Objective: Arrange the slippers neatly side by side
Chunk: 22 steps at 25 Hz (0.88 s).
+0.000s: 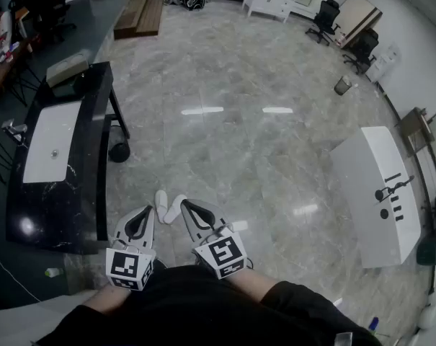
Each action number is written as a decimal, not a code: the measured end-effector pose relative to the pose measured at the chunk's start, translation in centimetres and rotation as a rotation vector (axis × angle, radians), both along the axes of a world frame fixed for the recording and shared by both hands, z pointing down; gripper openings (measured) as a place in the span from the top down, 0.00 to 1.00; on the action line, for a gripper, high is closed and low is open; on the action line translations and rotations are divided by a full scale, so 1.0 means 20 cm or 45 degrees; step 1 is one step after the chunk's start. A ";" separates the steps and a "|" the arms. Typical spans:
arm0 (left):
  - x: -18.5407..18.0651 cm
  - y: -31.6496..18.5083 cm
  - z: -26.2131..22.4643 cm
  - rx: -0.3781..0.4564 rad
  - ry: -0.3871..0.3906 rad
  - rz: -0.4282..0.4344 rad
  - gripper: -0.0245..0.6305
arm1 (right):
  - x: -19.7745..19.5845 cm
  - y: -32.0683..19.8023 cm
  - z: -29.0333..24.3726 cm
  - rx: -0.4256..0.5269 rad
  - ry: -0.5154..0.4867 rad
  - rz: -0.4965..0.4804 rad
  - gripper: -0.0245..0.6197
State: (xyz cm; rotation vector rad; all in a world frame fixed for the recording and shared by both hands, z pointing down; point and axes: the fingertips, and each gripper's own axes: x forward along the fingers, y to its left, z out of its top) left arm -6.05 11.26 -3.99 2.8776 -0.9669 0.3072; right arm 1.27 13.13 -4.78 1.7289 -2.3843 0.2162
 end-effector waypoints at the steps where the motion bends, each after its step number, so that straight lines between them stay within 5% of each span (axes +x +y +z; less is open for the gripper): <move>1: 0.00 0.00 0.00 -0.002 0.000 0.000 0.96 | 0.00 0.00 0.00 -0.001 -0.001 -0.001 0.96; 22: -0.04 -0.04 0.10 -0.052 -0.024 -0.042 0.96 | 0.03 -0.04 0.13 -0.072 -0.078 -0.015 0.96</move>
